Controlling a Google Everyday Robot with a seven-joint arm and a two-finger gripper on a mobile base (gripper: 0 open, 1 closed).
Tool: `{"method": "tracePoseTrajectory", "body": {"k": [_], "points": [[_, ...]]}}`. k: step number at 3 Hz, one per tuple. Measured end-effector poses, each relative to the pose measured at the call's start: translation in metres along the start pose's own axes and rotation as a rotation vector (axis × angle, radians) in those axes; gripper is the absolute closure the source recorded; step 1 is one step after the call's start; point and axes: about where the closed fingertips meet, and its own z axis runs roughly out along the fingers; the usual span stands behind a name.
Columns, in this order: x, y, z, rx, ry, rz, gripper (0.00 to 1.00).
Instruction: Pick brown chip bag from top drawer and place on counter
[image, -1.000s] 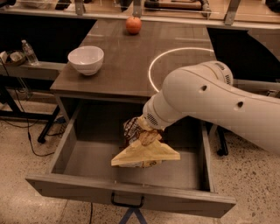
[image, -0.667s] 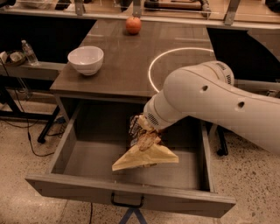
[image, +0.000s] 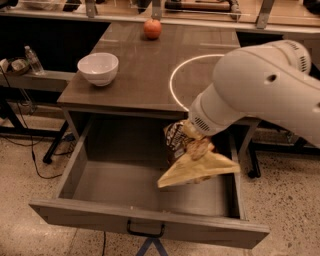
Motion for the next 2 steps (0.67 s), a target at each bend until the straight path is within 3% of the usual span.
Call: {"method": "tracePoseTrajectory", "body": {"k": [2], "points": [[0.027, -0.044, -0.053, 0.108, 0.143, -0.100, 1.00]]}}
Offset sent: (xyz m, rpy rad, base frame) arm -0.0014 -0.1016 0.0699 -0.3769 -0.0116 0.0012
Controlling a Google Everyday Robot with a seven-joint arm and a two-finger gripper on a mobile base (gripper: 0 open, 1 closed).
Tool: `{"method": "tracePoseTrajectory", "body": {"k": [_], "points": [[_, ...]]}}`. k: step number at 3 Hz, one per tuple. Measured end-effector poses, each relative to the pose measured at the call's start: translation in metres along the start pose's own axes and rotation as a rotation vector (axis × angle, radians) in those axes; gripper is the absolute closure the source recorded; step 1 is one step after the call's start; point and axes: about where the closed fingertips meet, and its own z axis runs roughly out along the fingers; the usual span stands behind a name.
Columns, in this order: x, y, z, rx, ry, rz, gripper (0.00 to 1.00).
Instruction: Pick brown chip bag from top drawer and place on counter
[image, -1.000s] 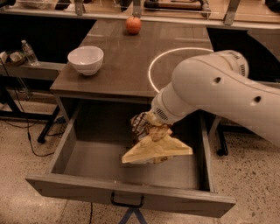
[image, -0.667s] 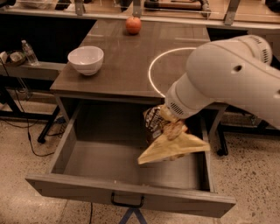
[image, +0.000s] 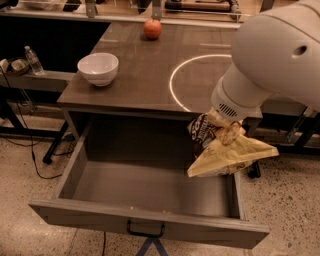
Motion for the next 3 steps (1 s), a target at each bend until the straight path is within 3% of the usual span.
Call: {"method": "tracePoseTrajectory", "body": {"k": [1, 2, 3], "points": [[0.003, -0.028, -0.029, 0.088, 0.043, -0.037, 1.00], [-0.030, -0.055, -0.082, 0.187, -0.001, -0.107, 1.00], [-0.068, -0.068, -0.124, 0.239, -0.070, -0.154, 1.00]]}}
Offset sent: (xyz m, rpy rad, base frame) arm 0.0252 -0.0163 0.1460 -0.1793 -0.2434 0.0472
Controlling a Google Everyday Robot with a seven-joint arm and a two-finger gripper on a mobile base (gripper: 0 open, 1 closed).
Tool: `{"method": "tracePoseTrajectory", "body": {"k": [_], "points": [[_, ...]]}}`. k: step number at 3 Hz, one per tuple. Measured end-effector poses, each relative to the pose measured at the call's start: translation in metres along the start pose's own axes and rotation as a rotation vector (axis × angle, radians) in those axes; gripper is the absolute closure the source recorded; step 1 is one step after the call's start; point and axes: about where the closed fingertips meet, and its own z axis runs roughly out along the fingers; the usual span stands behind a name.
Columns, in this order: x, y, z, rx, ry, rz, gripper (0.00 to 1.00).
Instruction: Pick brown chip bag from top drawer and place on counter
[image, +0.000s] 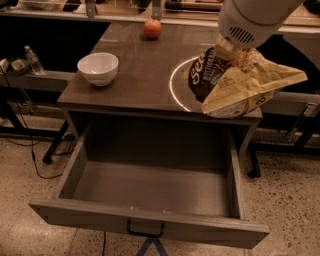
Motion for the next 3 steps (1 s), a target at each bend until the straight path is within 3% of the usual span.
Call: {"method": "tracePoseTrajectory", "body": {"k": [2, 3], "points": [[-0.020, -0.021, 0.011, 0.011, -0.055, -0.014, 1.00], [-0.051, -0.049, 0.034, 0.011, -0.112, -0.052, 1.00]]}}
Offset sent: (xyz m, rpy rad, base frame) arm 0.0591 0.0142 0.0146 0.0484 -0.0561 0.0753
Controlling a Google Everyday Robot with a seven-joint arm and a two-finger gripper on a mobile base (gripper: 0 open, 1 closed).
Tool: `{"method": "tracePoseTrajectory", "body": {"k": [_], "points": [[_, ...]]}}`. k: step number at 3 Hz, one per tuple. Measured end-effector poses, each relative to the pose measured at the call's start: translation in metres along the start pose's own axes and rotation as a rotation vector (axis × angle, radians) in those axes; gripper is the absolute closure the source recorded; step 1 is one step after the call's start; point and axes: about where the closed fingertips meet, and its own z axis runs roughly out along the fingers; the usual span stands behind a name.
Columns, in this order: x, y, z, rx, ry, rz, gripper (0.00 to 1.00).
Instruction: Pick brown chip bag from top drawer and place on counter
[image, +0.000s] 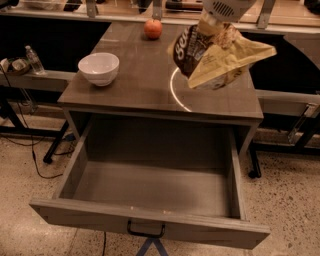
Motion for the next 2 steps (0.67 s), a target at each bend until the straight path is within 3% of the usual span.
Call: {"method": "tracePoseTrajectory", "body": {"k": [1, 2], "points": [[-0.036, -0.036, 0.044, -0.016, -0.094, -0.025, 1.00], [-0.054, -0.059, 0.088, -0.034, -0.161, -0.032, 1.00]]}}
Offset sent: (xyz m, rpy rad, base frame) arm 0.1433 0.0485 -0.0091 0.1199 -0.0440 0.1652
